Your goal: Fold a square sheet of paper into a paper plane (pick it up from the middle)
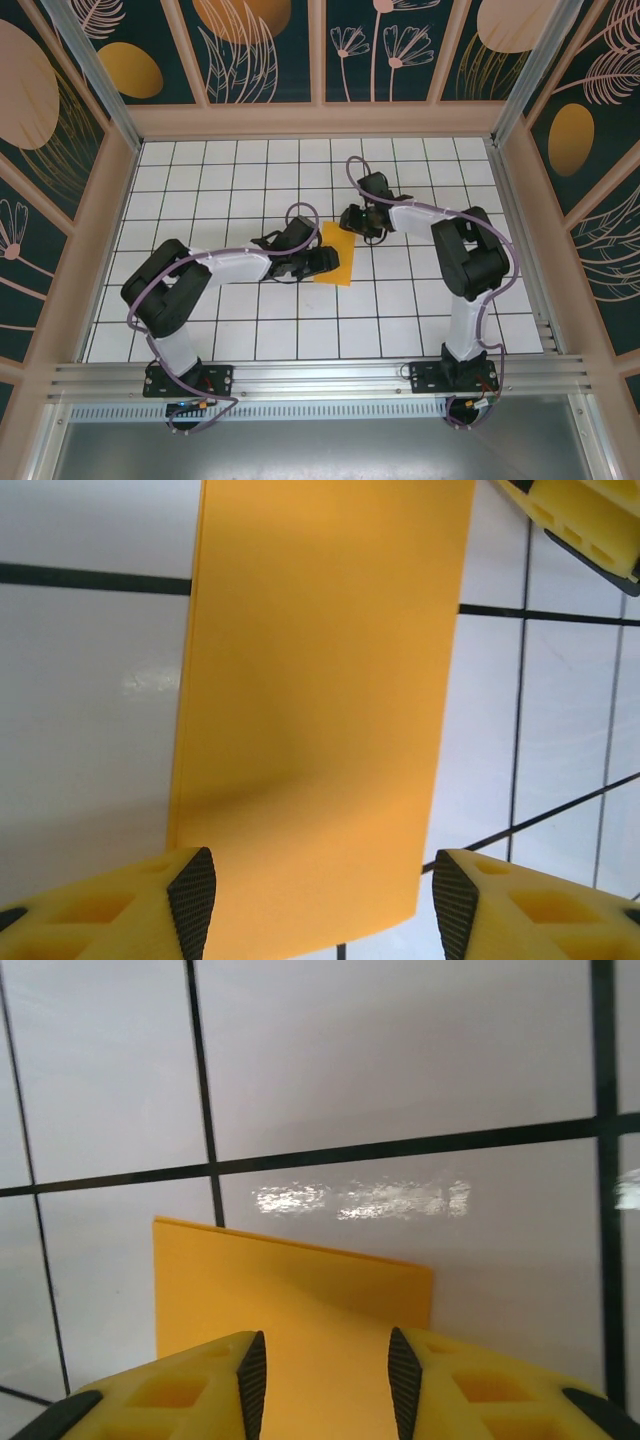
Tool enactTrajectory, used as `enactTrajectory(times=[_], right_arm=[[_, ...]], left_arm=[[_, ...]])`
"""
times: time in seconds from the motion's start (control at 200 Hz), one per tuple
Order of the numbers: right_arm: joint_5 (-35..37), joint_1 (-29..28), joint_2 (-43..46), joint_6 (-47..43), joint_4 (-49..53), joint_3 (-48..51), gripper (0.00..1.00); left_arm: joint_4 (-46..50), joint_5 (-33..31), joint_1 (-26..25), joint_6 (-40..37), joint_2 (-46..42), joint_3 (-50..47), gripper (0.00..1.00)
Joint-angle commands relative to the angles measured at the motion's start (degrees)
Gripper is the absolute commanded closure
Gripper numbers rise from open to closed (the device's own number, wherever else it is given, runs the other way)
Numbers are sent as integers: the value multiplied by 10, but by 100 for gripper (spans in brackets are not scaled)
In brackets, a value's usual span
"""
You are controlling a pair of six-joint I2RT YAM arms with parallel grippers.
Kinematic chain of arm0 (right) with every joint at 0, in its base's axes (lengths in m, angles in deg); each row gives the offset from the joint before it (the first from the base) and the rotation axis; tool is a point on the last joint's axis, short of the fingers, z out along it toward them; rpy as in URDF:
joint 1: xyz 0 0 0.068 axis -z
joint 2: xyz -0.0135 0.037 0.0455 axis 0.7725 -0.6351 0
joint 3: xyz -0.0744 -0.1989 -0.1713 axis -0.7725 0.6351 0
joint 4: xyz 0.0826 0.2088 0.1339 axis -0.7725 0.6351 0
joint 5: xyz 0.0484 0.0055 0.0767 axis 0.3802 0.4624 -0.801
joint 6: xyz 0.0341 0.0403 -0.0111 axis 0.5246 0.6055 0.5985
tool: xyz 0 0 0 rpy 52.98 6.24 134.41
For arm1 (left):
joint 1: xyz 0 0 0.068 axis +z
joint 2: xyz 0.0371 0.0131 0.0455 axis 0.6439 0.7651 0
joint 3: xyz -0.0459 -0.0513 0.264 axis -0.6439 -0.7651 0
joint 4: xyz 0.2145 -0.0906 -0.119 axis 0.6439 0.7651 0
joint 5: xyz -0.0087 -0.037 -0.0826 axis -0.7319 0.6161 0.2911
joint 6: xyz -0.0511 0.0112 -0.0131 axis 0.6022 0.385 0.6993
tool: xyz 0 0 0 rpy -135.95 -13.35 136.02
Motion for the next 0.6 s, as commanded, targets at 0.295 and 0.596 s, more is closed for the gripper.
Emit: enactTrajectory(times=[0.295, 0.596], right_arm=[[136, -123, 89, -89, 92, 43, 32], [166, -204, 31, -125, 149, 22, 20]], left_arm=[[-26, -45, 103, 26, -130, -128, 34], [-31, -72, 155, 52, -174, -184, 24]])
